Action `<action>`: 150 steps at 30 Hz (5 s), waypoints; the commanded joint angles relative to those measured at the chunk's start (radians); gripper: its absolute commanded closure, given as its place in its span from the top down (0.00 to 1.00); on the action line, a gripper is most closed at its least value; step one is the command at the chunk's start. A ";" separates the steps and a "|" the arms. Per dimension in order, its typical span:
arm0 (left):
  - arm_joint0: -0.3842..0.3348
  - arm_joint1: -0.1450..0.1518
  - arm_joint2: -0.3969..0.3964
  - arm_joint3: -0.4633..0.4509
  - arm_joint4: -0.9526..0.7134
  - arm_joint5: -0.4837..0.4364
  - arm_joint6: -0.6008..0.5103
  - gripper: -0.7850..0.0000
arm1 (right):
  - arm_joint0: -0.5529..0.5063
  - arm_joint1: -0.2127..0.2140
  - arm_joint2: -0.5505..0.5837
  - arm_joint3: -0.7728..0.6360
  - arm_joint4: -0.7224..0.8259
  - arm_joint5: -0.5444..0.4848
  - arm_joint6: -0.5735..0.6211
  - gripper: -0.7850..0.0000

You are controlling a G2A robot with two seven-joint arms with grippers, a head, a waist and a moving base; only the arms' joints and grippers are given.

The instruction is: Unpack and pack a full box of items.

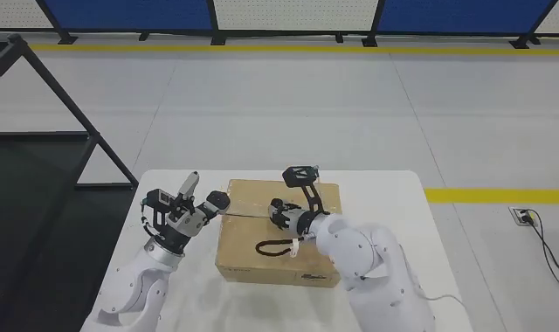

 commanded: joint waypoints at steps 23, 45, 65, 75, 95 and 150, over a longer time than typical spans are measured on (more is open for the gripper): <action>0.017 -0.003 -0.017 0.010 0.019 0.013 0.018 1.00 | 0.087 -0.011 0.027 0.266 0.378 0.057 -0.047 0.00; 0.011 -0.009 -0.017 0.010 0.030 0.013 0.006 1.00 | -0.038 0.035 0.067 0.100 0.311 0.185 -0.064 0.00; 0.008 -0.015 -0.009 0.003 0.042 0.023 -0.001 1.00 | -0.167 0.085 0.195 -0.036 0.327 0.245 -0.096 0.00; -0.001 -0.018 0.003 0.001 0.055 0.032 -0.003 1.00 | -0.233 0.110 0.273 -0.098 0.354 0.250 -0.112 0.00; -0.028 -0.027 0.038 0.006 0.080 0.057 0.000 1.00 | -0.366 0.147 0.350 -0.268 0.444 0.146 -0.208 0.00; 0.056 -0.025 -0.179 -0.087 -0.104 0.011 0.048 1.00 | -0.456 0.227 0.396 -0.332 0.463 0.033 -0.337 0.03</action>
